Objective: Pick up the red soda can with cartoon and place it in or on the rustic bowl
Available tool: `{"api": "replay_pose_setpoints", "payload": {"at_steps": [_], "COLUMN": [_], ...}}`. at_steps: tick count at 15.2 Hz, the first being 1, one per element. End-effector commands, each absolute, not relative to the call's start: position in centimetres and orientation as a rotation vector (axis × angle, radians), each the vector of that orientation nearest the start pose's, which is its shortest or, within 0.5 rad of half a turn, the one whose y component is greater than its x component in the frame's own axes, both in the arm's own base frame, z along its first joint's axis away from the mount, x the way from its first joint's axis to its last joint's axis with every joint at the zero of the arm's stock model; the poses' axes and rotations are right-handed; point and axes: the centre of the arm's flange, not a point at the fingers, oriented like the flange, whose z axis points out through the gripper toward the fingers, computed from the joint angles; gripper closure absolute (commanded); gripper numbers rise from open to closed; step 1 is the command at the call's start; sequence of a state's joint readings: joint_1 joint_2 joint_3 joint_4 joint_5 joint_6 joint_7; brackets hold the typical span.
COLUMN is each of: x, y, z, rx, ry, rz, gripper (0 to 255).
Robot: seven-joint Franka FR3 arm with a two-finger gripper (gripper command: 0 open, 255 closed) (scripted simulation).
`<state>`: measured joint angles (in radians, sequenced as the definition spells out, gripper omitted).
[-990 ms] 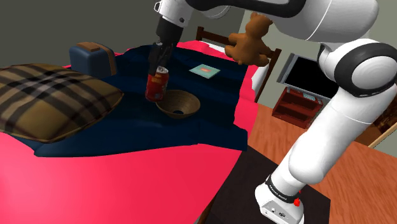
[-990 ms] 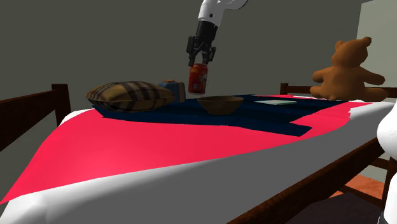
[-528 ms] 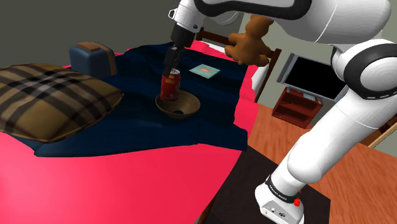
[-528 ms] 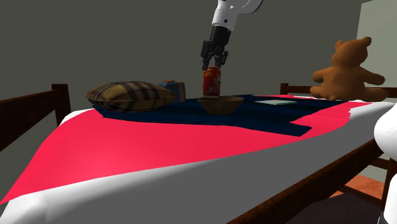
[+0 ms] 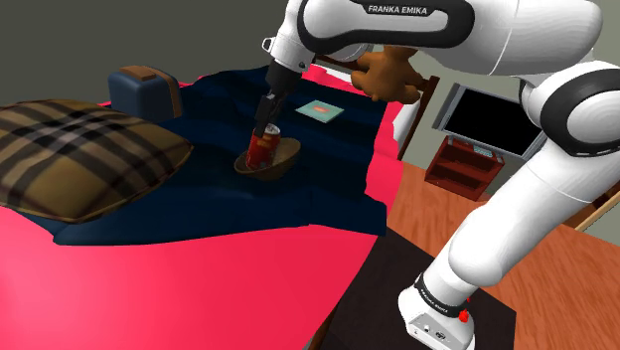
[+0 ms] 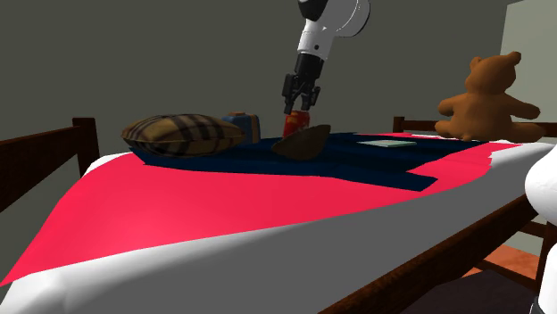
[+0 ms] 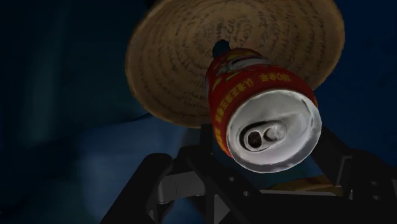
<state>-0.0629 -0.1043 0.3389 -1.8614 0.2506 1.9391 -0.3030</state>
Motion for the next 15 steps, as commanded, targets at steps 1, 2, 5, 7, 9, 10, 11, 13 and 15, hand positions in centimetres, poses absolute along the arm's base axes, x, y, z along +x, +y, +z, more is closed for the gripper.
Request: {"api": "replay_pose_setpoints", "payload": {"at_steps": [1, 2, 5, 7, 9, 10, 11, 13, 15], "x": [52.2, 52.2, 52.2, 52.2, 52.2, 52.2, 52.2, 52.3, 52.3], "y": [17.3, 17.3, 17.3, 17.3, 17.3, 17.3, 17.3, 17.3, 17.3], "z": [56.6, 56.0, 55.3, 55.3, 55.3, 55.3, 55.3, 55.4, 55.4], "rx": [-2.831, -2.831, -2.831, -2.831, -2.831, -2.831, -2.831, -2.831, -2.831], "ry": [-0.739, -0.739, -0.739, -0.739, -0.739, -0.739, -0.739, -0.739, -0.739], "rz": [-0.265, -0.265, -0.265, -0.265, -0.265, -0.265, -0.265, -0.265, -0.265], "gripper": [255, 255, 255, 255, 255, 255, 255, 0, 0]}}
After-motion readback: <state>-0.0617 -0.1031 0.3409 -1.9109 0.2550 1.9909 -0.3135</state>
